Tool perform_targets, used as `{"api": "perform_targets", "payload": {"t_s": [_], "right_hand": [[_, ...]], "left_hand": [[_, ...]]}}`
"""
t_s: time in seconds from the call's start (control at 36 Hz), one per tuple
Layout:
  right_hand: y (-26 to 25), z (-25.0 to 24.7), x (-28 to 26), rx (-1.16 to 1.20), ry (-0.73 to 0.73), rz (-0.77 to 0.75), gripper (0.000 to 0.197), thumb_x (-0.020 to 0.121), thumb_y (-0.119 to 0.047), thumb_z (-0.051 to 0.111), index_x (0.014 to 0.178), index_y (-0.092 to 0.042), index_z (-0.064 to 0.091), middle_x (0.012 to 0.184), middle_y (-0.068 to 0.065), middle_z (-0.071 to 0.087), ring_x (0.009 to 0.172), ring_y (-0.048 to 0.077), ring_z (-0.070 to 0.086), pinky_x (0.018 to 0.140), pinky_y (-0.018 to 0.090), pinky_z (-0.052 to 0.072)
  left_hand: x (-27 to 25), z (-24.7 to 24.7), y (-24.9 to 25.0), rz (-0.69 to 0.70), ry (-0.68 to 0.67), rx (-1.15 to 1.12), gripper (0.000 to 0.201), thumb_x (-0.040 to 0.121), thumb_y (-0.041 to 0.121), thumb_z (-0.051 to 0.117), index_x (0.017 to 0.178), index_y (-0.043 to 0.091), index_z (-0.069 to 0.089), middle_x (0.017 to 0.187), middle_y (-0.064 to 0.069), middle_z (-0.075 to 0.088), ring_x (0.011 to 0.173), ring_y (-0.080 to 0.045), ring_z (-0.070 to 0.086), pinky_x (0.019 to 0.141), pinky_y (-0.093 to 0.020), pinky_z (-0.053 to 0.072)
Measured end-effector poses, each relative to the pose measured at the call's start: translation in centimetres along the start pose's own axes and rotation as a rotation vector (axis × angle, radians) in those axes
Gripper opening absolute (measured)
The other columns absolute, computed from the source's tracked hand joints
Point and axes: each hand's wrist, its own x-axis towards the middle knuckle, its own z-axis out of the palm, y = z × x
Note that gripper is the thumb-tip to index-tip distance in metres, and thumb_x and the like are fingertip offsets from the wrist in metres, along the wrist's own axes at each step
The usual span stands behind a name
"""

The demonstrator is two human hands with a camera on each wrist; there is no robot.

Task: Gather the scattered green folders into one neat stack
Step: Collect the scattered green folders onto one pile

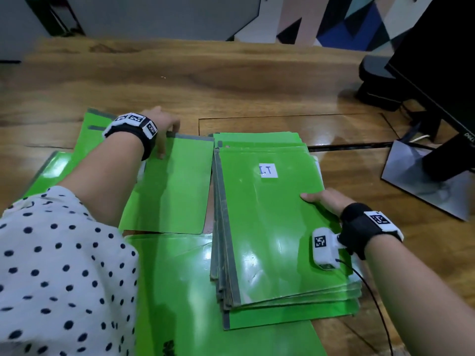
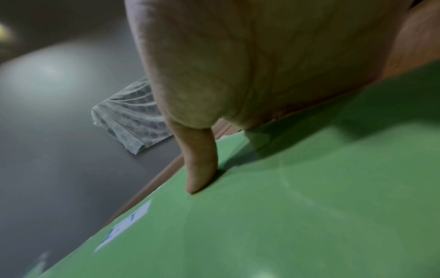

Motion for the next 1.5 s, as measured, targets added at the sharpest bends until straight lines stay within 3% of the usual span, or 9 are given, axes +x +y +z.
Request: {"api": "perform_targets", "payload": {"t_s": [0.17, 0.36, 0.42, 0.5, 0.72, 0.92, 1.08, 1.25, 1.5], "right_hand": [[0.0, 0.4, -0.5, -0.050, 0.055, -0.019, 0.077, 0.081, -0.049, 0.065, 0.130, 0.005, 0.043, 0.124, 0.018, 0.057, 0.104, 0.030, 0.057, 0.098, 0.042, 0.044], [-0.1, 0.7, -2.3, -0.106, 0.100, 0.008, 0.062, 0.088, -0.042, 0.061, 0.125, 0.006, 0.049, 0.116, 0.015, 0.059, 0.106, 0.032, 0.059, 0.087, 0.033, 0.046], [0.0, 0.9, -3.2, -0.130, 0.085, 0.026, 0.060, 0.089, -0.040, 0.061, 0.125, 0.006, 0.048, 0.113, 0.015, 0.057, 0.109, 0.032, 0.057, 0.087, 0.031, 0.044], [0.2, 1.4, -3.8, -0.150, 0.100, 0.024, 0.075, 0.084, -0.046, 0.065, 0.133, 0.007, 0.043, 0.134, 0.020, 0.052, 0.119, 0.034, 0.054, 0.098, 0.038, 0.045], [-0.3, 1.8, -4.3, -0.189, 0.066, -0.011, 0.072, 0.084, -0.050, 0.063, 0.131, 0.003, 0.048, 0.134, 0.018, 0.053, 0.117, 0.033, 0.056, 0.100, 0.040, 0.045], [-0.5, 1.9, -3.2, -0.124, -0.023, -0.069, 0.080, 0.088, -0.065, 0.040, 0.141, -0.005, 0.040, 0.143, 0.017, 0.044, 0.125, 0.033, 0.048, 0.106, 0.042, 0.039], [-0.7, 1.8, -4.3, -0.050, -0.070, -0.090, 0.076, 0.095, -0.061, 0.023, 0.148, -0.007, 0.027, 0.153, 0.016, 0.028, 0.139, 0.031, 0.032, 0.112, 0.040, 0.027], [-0.2, 1.8, -4.4, 0.044, -0.087, -0.102, 0.087, 0.087, -0.071, 0.022, 0.148, -0.009, 0.028, 0.152, 0.014, 0.031, 0.137, 0.031, 0.035, 0.113, 0.042, 0.028], [-0.4, 1.9, -4.0, 0.023, -0.090, -0.097, 0.083, 0.091, -0.068, 0.017, 0.150, -0.010, 0.024, 0.155, 0.014, 0.025, 0.140, 0.030, 0.029, 0.114, 0.043, 0.025]], "left_hand": [[-4.8, -2.0, -0.4, -0.023, 0.148, -0.051, 0.064, 0.058, 0.039, 0.086, 0.112, 0.018, 0.060, 0.119, -0.009, 0.051, 0.114, -0.030, 0.042, 0.089, -0.042, 0.046], [-12.1, -6.2, -0.3, 0.098, 0.281, -0.122, 0.032, 0.072, 0.028, 0.080, 0.094, 0.014, 0.061, 0.090, -0.004, 0.066, 0.078, -0.023, 0.058, 0.074, -0.036, 0.054], [-14.2, -7.7, -0.2, 0.142, 0.328, -0.059, 0.034, 0.076, 0.028, 0.076, 0.105, 0.017, 0.062, 0.099, -0.007, 0.067, 0.084, -0.025, 0.059, 0.070, -0.031, 0.048], [-17.0, -9.1, -0.3, 0.189, 0.388, 0.079, 0.038, 0.084, 0.026, 0.065, 0.121, 0.025, 0.056, 0.111, -0.010, 0.066, 0.098, -0.032, 0.063, 0.073, -0.034, 0.048], [-22.3, -11.3, 0.8, 0.304, 0.657, 0.237, 0.020, 0.093, 0.017, 0.045, 0.112, 0.018, 0.051, 0.109, -0.001, 0.062, 0.106, -0.024, 0.058, 0.080, -0.035, 0.041], [-23.4, -13.4, 1.3, 0.209, 0.575, -0.283, 0.031, 0.091, 0.017, 0.052, 0.117, 0.004, 0.042, 0.108, -0.025, 0.058, 0.097, -0.039, 0.058, 0.079, -0.043, 0.047], [-22.4, -12.3, 2.8, 0.045, 0.568, -0.841, 0.024, 0.093, 0.019, 0.055, 0.096, 0.012, 0.033, 0.085, 0.000, 0.043, 0.081, -0.019, 0.042, 0.059, -0.029, 0.029], [-20.8, -9.8, 2.5, -0.259, 0.429, -1.172, 0.046, 0.089, 0.017, 0.062, 0.128, 0.002, 0.042, 0.120, -0.016, 0.056, 0.106, -0.031, 0.057, 0.091, -0.040, 0.049], [-21.7, -11.6, 0.6, -0.360, 0.429, -1.171, 0.050, 0.089, 0.019, 0.063, 0.132, 0.002, 0.044, 0.126, -0.016, 0.057, 0.114, -0.032, 0.056, 0.094, -0.039, 0.047]]}}
